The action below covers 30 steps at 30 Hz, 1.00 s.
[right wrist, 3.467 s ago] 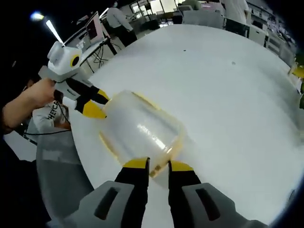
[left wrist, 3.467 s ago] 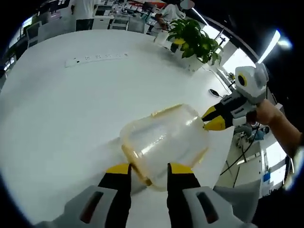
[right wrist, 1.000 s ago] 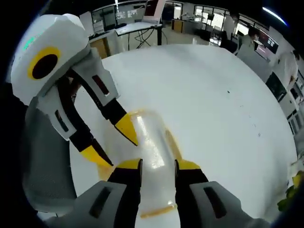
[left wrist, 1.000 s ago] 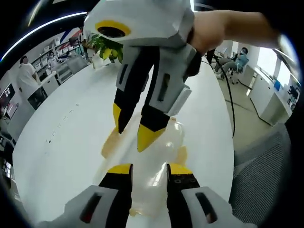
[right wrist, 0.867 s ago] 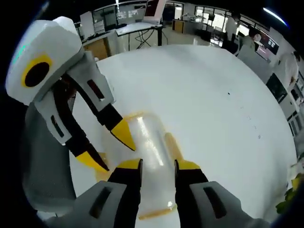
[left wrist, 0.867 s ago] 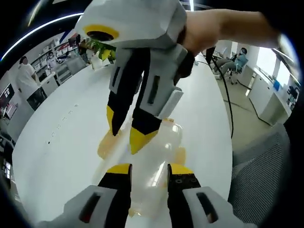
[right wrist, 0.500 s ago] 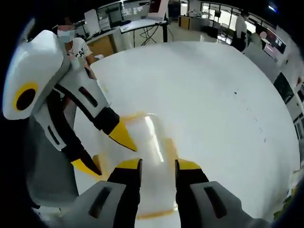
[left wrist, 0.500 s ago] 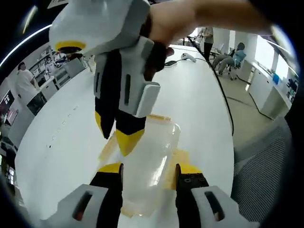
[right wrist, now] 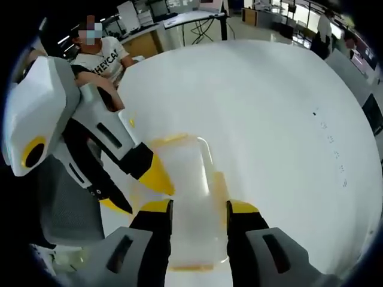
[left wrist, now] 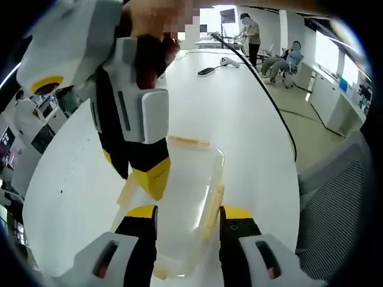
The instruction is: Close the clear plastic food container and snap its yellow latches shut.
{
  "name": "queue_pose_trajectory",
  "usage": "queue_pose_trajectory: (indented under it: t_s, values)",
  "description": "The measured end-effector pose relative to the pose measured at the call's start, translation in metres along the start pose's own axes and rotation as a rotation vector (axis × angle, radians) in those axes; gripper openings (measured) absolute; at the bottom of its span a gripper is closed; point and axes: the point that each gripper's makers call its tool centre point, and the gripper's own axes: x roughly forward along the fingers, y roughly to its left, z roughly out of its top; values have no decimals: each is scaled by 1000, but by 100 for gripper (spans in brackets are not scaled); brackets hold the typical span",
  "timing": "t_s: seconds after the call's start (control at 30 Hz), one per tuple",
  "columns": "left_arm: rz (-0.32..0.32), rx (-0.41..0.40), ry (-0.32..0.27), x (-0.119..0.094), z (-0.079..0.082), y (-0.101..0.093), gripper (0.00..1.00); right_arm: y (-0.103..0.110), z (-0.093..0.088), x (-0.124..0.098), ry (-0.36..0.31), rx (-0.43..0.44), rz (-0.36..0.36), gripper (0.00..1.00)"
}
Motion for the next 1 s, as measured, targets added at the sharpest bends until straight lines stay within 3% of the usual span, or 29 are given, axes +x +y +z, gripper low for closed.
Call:
queue_pose_trajectory:
  t_s: [0.3, 0.57, 0.7, 0.93, 1.0]
  values:
    - [39, 104, 18, 4, -2, -2, 37, -2, -5, 7, 77, -76, 17, 35]
    - [83, 168, 24, 5, -5, -3, 37, -2, -3, 9, 132, -93, 45, 35]
    - [102, 214, 52, 6, -5, -3, 37, -3, -3, 10, 168, -102, 74, 35]
    - [102, 416, 140, 1, -4, -16, 25, -6, -3, 6, 202, -109, 90, 28]
    - [110, 418, 147, 4, -5, -16, 26, -5, -3, 7, 212, -116, 94, 28]
